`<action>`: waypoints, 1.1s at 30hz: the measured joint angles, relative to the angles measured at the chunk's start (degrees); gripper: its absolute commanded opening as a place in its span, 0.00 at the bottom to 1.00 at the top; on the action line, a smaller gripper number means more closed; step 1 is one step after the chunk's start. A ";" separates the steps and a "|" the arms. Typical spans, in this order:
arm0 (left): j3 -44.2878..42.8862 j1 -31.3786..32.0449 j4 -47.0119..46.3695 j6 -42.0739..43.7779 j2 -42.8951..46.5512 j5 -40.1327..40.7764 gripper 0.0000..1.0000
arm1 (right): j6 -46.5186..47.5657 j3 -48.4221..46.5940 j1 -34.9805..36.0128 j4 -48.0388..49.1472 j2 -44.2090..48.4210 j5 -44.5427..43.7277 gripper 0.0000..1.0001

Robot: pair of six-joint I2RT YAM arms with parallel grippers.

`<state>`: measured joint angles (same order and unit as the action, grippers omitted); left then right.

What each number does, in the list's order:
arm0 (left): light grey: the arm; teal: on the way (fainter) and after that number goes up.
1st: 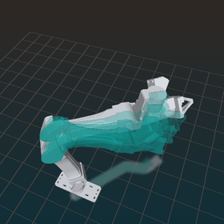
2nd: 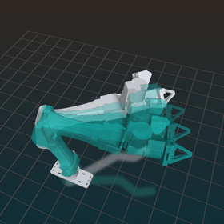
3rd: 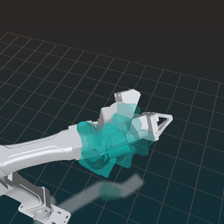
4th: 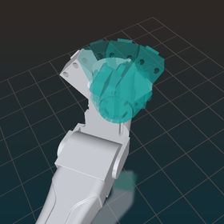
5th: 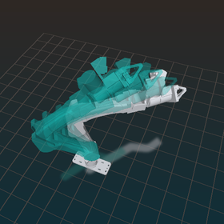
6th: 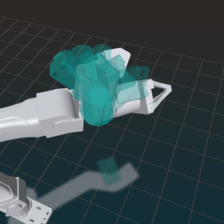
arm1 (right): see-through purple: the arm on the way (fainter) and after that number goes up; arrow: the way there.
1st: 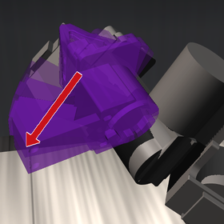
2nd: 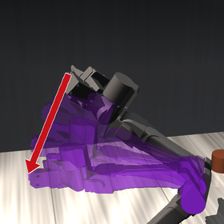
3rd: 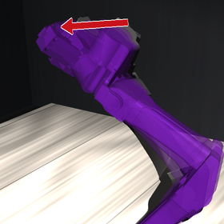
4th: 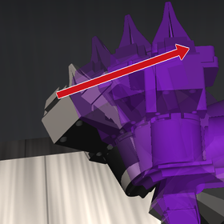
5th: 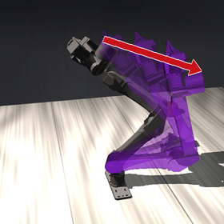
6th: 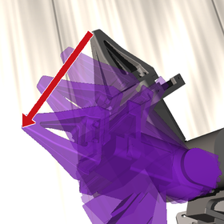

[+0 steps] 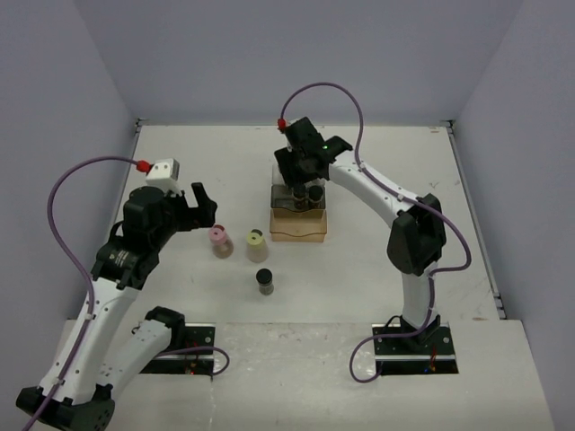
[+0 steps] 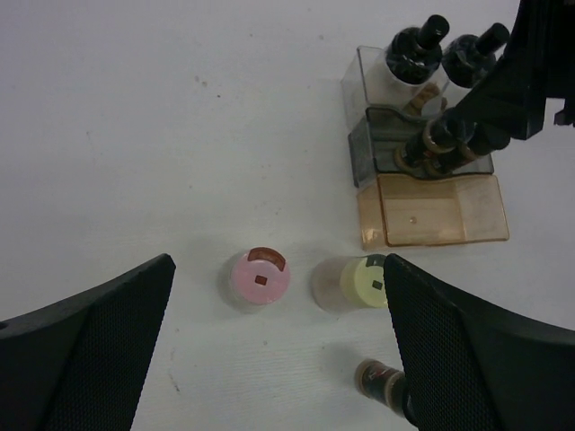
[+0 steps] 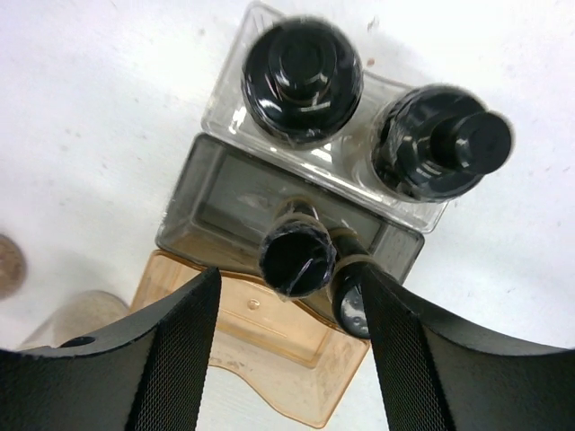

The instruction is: Organize the condiment bottles

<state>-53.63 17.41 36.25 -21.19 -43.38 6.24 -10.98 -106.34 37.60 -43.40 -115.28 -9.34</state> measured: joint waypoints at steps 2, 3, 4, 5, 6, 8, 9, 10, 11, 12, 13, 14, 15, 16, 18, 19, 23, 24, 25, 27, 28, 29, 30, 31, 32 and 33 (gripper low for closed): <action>-0.28 0.04 -0.02 0.46 -0.57 -2.71 1.00 | 0.11 -1.86 0.00 -0.74 1.01 0.07 0.66; -0.28 0.20 -0.02 0.83 -0.96 -4.13 1.00 | 0.13 -2.71 0.00 -1.31 1.75 0.04 0.66; -0.28 0.48 0.02 0.90 -1.46 -5.62 1.00 | 0.13 -3.17 0.00 -1.68 2.69 0.02 0.66; -0.28 0.85 0.04 0.87 -1.81 -6.99 1.00 | 0.09 -3.23 0.00 -2.01 3.98 -0.09 0.68; -0.26 2.38 0.11 0.76 -2.73 -7.65 1.00 | -0.13 -3.02 0.00 -2.32 5.46 -0.15 0.68; -0.28 9.16 0.55 -0.22 -4.17 -6.29 1.00 | -0.83 -0.35 0.00 -2.40 9.94 -0.37 0.73; -0.28 14.23 0.68 -1.07 -4.74 -4.85 1.00 | -1.31 1.57 0.00 -2.32 12.55 -0.57 0.75; -0.37 20.20 0.94 -2.49 -6.10 -2.21 1.00 | -2.01 4.15 0.00 -2.86 15.85 -0.87 0.77; -1.01 28.83 1.97 -4.59 -8.37 3.04 1.00 | -2.78 6.75 0.00 -3.28 19.30 -1.46 0.79; -2.08 36.24 2.84 -6.36 -10.91 6.86 1.00 | -3.45 9.07 0.00 -3.76 22.53 -1.86 0.80; -4.11 42.77 5.20 -8.90 -14.78 11.13 1.00 | -4.11 11.65 0.00 -3.61 25.90 -2.21 0.80; -6.49 49.18 7.41 -11.65 -18.69 15.32 1.00 | -4.68 14.01 0.00 -3.89 29.00 -3.06 0.81; -8.90 53.83 9.57 -14.69 -23.02 18.93 1.00 | -5.11 15.69 0.00 -4.31 31.50 -3.43 0.81; -10.29 57.55 11.08 -17.22 -26.49 21.49 1.00 | -5.53 17.44 0.00 -4.63 33.86 -3.91 0.81; -10.75 60.76 13.38 -20.39 -30.25 25.00 1.00 | -6.19 21.44 -0.02 -4.74 38.14 -4.76 0.82; -10.71 61.09 14.47 -21.46 -31.12 26.18 1.00 | -6.38 22.58 -0.02 -4.94 39.21 -4.87 0.82; -9.51 60.63 14.84 -23.78 -31.54 28.87 1.00 | -7.17 29.24 0.00 -4.79 42.58 -4.87 0.82; -8.74 60.08 14.40 -23.96 -31.54 29.07 0.99 | -7.32 30.64 0.00 -4.66 42.88 -4.79 0.82; -7.61 59.45 13.86 -24.04 -31.54 28.85 0.98 | -7.43 31.74 0.00 -4.68 42.93 -4.63 0.82; -4.46 57.05 11.91 -23.87 -31.52 27.98 0.94 | -7.61 33.07 0.00 -4.59 42.88 -4.42 0.82; -2.95 55.74 11.06 -23.74 -31.52 27.15 0.92 | -7.65 33.48 0.00 -4.57 42.88 -4.37 0.82; -1.31 54.42 10.12 -23.34 -31.52 26.40 0.91 | -7.69 33.75 0.00 -4.55 42.88 -4.13 0.82; -0.22 53.51 9.66 -23.17 -31.50 26.03 0.88 | -7.74 33.86 0.00 -4.37 42.88 -3.98 0.82; 0.74 52.74 9.11 -23.08 -31.50 25.40 0.84 | -7.82 34.05 0.00 -4.02 42.88 -3.80 0.82; 1.31 52.46 8.66 -22.86 -31.47 24.90 0.80 | -7.87 34.18 0.00 -3.74 42.88 -3.52 0.82; 1.81 52.39 7.82 -22.71 -31.41 24.26 0.78 | -7.87 34.34 -0.02 -3.50 42.86 -3.23 0.82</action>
<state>-51.81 69.80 44.07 -43.90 -74.78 30.50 -18.85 -72.01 37.58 -46.89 -72.42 -12.58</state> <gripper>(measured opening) 0.825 0.823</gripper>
